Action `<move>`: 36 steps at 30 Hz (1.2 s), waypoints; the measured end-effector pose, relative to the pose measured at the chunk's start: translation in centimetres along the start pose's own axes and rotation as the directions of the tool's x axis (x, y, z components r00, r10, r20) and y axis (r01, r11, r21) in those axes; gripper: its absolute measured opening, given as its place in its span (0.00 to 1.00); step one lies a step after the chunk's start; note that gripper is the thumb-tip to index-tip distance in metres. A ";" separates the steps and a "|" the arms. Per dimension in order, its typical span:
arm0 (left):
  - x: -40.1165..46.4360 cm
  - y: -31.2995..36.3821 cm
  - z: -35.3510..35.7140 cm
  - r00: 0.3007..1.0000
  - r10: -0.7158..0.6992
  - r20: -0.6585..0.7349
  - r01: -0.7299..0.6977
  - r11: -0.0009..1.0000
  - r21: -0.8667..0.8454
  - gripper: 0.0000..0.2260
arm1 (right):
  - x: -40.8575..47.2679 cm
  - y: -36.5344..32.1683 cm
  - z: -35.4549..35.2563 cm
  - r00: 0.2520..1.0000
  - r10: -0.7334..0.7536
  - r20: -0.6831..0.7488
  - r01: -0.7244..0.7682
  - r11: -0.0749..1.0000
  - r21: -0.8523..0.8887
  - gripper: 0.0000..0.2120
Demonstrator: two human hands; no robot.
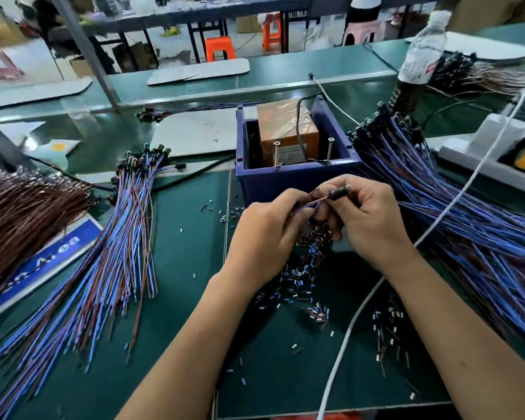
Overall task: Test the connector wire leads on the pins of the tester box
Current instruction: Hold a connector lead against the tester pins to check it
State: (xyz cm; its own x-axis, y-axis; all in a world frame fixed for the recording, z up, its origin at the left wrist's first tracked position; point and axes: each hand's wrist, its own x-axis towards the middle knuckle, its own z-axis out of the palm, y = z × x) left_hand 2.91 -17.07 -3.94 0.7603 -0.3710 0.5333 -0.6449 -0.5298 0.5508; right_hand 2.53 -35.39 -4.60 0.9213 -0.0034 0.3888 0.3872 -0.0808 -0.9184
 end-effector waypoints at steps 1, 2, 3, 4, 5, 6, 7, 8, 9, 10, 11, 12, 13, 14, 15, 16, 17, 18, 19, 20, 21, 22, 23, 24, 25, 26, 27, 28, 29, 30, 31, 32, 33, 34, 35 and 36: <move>-0.1 -0.5 0.0 1.000 -0.021 -0.015 0.020 0.998 -0.051 0.05 | 0.0 0.1 0.0 1.000 0.007 0.003 -0.007 1.000 -0.010 0.10; -0.1 -0.8 -0.1 0.999 -0.041 -0.028 0.039 0.996 -0.080 0.05 | 0.1 0.1 -0.1 1.000 0.013 0.003 -0.013 0.999 -0.029 0.10; -0.2 -1.1 0.0 0.997 -0.060 -0.044 0.055 0.994 -0.096 0.05 | 0.1 0.2 -0.2 1.000 0.019 -0.002 -0.019 0.998 -0.053 0.09; -0.2 -1.2 0.1 0.994 -0.082 -0.066 0.074 0.991 -0.112 0.07 | 0.1 0.2 -0.1 1.000 0.024 -0.008 -0.024 0.997 -0.079 0.10; -0.2 -1.2 0.2 0.991 -0.110 -0.081 0.098 0.985 -0.139 0.09 | 0.1 0.3 -0.1 1.000 0.028 -0.013 -0.029 0.994 -0.105 0.10; -0.2 -1.2 0.2 0.987 -0.135 -0.085 0.119 0.978 -0.171 0.11 | 0.1 0.3 0.0 0.999 0.033 -0.015 -0.034 0.991 -0.131 0.11; -0.1 -1.2 0.2 0.985 -0.151 -0.084 0.132 0.972 -0.196 0.14 | 0.2 0.2 0.0 0.999 0.035 -0.013 -0.037 0.988 -0.152 0.11; 0.0 -1.2 0.2 0.984 -0.156 -0.082 0.136 0.968 -0.211 0.14 | 0.1 0.2 0.1 0.999 0.040 -0.011 -0.041 0.986 -0.162 0.12; 0.0 -1.2 0.1 0.984 -0.157 -0.082 0.136 0.966 -0.218 0.14 | 0.1 0.2 0.1 0.999 0.047 -0.009 -0.048 0.986 -0.159 0.12; 0.1 -1.3 0.0 0.984 -0.160 -0.080 0.139 0.964 -0.225 0.13 | 0.1 0.2 0.1 0.998 0.056 -0.009 -0.057 0.987 -0.150 0.12; 0.1 -1.4 -0.1 0.983 -0.169 -0.070 0.148 0.960 -0.237 0.13 | 0.1 0.2 0.1 0.998 0.069 -0.009 -0.069 0.987 -0.143 0.13; 0.1 -1.5 -0.1 0.982 -0.183 -0.055 0.164 0.954 -0.250 0.12 | 0.1 0.2 0.1 0.997 0.081 -0.006 -0.081 0.987 -0.140 0.13; 0.1 -1.6 -0.1 0.980 -0.194 -0.034 0.179 0.948 -0.263 0.12 | 0.0 0.2 0.0 0.996 0.094 -0.003 -0.093 0.986 -0.141 0.14; 0.2 -1.8 -0.1 0.980 -0.200 -0.009 0.190 0.943 -0.272 0.12 | 0.0 0.2 0.0 0.995 0.104 0.004 -0.103 0.985 -0.142 0.14; 0.2 -2.0 -0.2 0.979 -0.201 0.017 0.198 0.940 -0.278 0.12 | 0.0 0.2 0.0 0.994 0.112 0.013 -0.109 0.984 -0.141 0.15; 0.3 -2.1 -0.3 0.979 -0.199 0.044 0.203 0.938 -0.281 0.12 | 0.0 0.2 -0.1 0.993 0.118 0.020 -0.114 0.984 -0.136 0.15; 0.3 -2.2 -0.4 0.978 -0.197 0.066 0.207 0.937 -0.281 0.13 | 0.0 0.2 -0.1 0.992 0.121 0.028 -0.116 0.985 -0.130 0.15; 0.3 -2.3 -0.5 0.977 -0.195 0.082 0.211 0.937 -0.279 0.13 | -0.1 0.2 -0.2 0.992 0.122 0.036 -0.117 0.985 -0.128 0.15; 0.4 -2.2 -0.6 0.976 -0.195 0.095 0.214 0.937 -0.275 0.13 | -0.1 0.3 -0.4 0.992 0.120 0.044 -0.113 0.985 -0.130 0.15; 0.4 -2.2 -0.6 0.975 -0.196 0.105 0.217 0.940 -0.264 0.13 | -0.1 0.3 -0.5 0.992 0.117 0.056 -0.109 0.985 -0.135 0.15; 0.3 -2.2 -0.6 0.974 -0.196 0.112 0.218 0.944 -0.249 0.14 | -0.1 0.3 -0.6 0.991 0.113 0.073 -0.102 0.985 -0.142 0.15; 0.3 -2.2 -0.7 0.974 -0.196 0.116 0.219 0.946 -0.238 0.14 | -0.1 0.2 -0.7 0.990 0.110 0.087 -0.096 0.984 -0.149 0.15; 0.1 -2.3 -1.0 0.973 -0.201 0.115 0.223 0.946 -0.236 0.14 | -0.1 0.2 -0.8 0.990 0.109 0.087 -0.095 0.984 -0.151 0.15; 0.0 -2.5 -1.3 0.972 -0.211 0.104 0.231 0.942 -0.244 0.14 | 0.0 0.2 -1.1 0.992 0.111 0.065 -0.101 0.985 -0.141 0.15; 0.0 -2.9 -1.6 0.970 -0.227 0.085 0.241 0.934 -0.262 0.14 | 0.1 0.2 -1.6 0.994 0.111 0.023 -0.107 0.987 -0.115 0.15; -0.1 -3.2 -2.0 0.967 -0.248 0.060 0.254 0.923 -0.288 0.14 | 0.2 0.2 -2.0 0.994 0.107 -0.019 -0.108 0.991 -0.083 0.15; -0.1 -3.4 -2.3 0.961 -0.272 0.040 0.270 0.907 -0.324 0.14 | 0.3 0.2 -2.4 0.994 0.101 -0.048 -0.104 0.993 -0.060 0.15; -0.1 -3.5 -2.4 0.955 -0.296 0.029 0.285 0.886 -0.365 0.14 | 0.3 0.2 -2.6 0.994 0.095 -0.053 -0.098 0.993 -0.062 0.14; -0.1 -3.5 -2.4 0.949 -0.316 0.024 0.298 0.863 -0.407 0.14 | 0.2 0.3 -2.6 0.995 0.090 -0.034 -0.093 0.991 -0.095 0.13; -0.1 -3.3 -2.3 0.944 -0.330 0.022 0.305 0.840 -0.449 0.13 | 0.0 0.3 -2.3 0.996 0.090 -0.004 -0.090 0.986 -0.144 0.12; -0.1 -3.1 -2.0 0.941 -0.339 0.016 0.304 0.821 -0.483 0.14 | -0.1 0.3 -1.8 0.996 0.090 0.021 -0.085 0.980 -0.182 0.10; -0.1 -2.7 -1.7 0.940 -0.340 0.004 0.296 0.811 -0.505 0.14 | -0.2 0.3 -1.3 0.996 0.082 0.030 -0.075 0.979 -0.187 0.09; -0.1 -2.4 -1.2 0.941 -0.337 -0.015 0.282 0.812 -0.511 0.14 | -0.3 0.2 -0.7 0.998 0.067 0.021 -0.063 0.986 -0.154 0.07; -0.1 -2.0 -0.8 0.944 -0.327 -0.042 0.264 0.826 -0.498 0.14 | -0.3 0.2 0.0 0.998 0.060 -0.006 -0.060 0.995 -0.078 0.06; -0.2 -1.5 -0.3 0.947 -0.312 -0.074 0.243 0.849 -0.469 0.14 | -0.3 0.2 0.6 0.997 0.068 -0.044 -0.067 0.997 0.025 0.05; -0.2 -1.0 0.1 0.950 -0.293 -0.109 0.218 0.872 -0.438 0.13 | -0.4 0.1 1.3 0.993 0.093 -0.078 -0.082 0.988 0.132 0.04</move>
State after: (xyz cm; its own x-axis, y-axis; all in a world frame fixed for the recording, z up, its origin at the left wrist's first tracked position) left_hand 3.42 -16.49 -4.67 0.9025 -0.1142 0.4152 -0.4304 -0.2087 0.8782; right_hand 2.28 -34.11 -4.93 0.9478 -0.0883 0.3064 0.3116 0.0519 -0.9488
